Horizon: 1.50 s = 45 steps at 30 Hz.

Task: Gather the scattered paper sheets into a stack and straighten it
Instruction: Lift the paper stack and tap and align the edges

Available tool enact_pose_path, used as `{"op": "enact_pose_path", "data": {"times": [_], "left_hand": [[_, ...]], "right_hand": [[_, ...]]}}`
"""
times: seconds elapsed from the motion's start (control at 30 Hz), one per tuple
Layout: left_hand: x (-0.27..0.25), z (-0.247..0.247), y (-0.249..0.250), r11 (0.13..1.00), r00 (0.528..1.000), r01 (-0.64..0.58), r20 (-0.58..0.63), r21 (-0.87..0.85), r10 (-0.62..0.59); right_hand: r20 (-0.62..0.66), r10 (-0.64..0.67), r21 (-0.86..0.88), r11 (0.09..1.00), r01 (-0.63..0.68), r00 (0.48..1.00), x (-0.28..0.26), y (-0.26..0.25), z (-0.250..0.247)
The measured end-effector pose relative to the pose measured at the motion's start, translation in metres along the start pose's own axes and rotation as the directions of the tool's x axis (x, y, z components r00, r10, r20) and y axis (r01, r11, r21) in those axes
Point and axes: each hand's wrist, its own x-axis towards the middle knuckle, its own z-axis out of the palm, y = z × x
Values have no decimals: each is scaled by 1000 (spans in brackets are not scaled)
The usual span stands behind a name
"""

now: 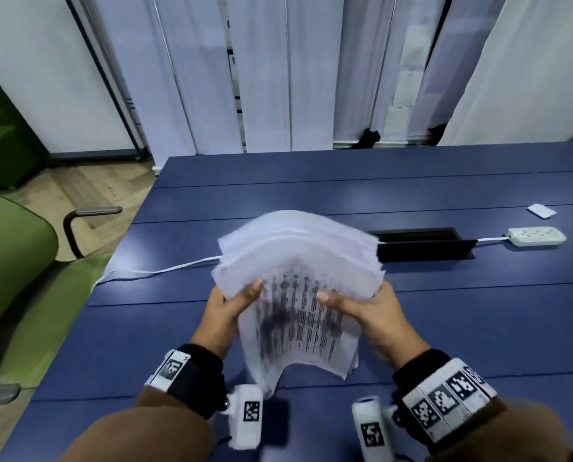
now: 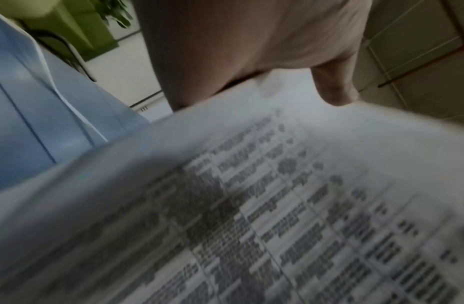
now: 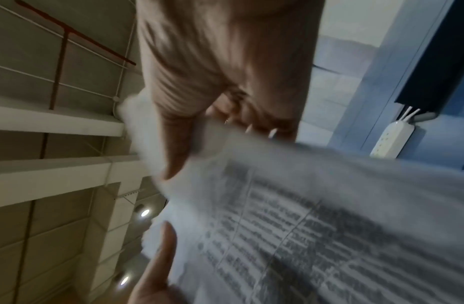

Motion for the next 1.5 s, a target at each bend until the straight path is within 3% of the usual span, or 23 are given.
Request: {"op": "enact_pose_path", "data": {"times": [0.07, 0.17, 0.3, 0.43, 0.5, 0.57, 0.7, 0.83, 1.03, 1.1, 1.2, 1.33, 1.43, 1.5], "left_hand": [[-2, 1, -3, 999, 999, 7, -46, -41, -8], [-9, 7, -13, 1000, 998, 0, -55, -5, 0], [-16, 16, -13, 1000, 997, -13, -83, -13, 12], [-15, 17, -15, 999, 988, -49, -144, 15, 51], [-9, 12, -14, 998, 978, -58, -203, -35, 50], [-7, 12, -16, 998, 983, -40, -181, -49, 31], [-8, 5, -17, 999, 989, -32, -145, -8, 30], [-4, -9, -21, 998, 985, -28, -170, -50, 19], [-4, -9, -24, 999, 994, 29, -109, 16, -27], [-4, 0, -23, 997, 989, 34, -144, 62, -24], [-4, 13, -7, 994, 960, -54, -269, 98, 79], [-7, 25, 22, 973, 944, -225, -235, 56, 232], [-12, 25, 24, 960, 937, -275, -208, 50, 279], [-14, 25, 24, 953, 931, -295, -205, 68, 303]], "right_hand": [[75, 24, -49, 999, -20, 997, -1, 0, -1], [25, 9, 23, 1000, -9, 1000, 3, 2, -14], [232, 50, -116, 993, -24, 971, -13, 0, -19], [153, 70, -5, 998, -70, 986, -5, 6, -33], [236, 49, -127, 992, -19, 971, -9, 6, -32], [318, 67, -234, 972, 9, 946, -12, 4, -31], [203, 59, -140, 990, -30, 977, -5, 6, -31], [214, 39, -303, 953, 28, 976, -12, 4, -28], [34, 72, -237, 970, -62, 997, 3, 17, -28], [-13, 86, -210, 974, -87, 996, 5, 17, -20], [-78, 4, -98, 995, -12, 997, 11, 2, -13], [-37, -121, 3, 993, 121, 992, 7, -35, -15], [-57, -234, -99, 969, 228, 971, 0, -42, -18], [-113, -393, -265, 897, 354, 913, -6, -44, -15]]}}
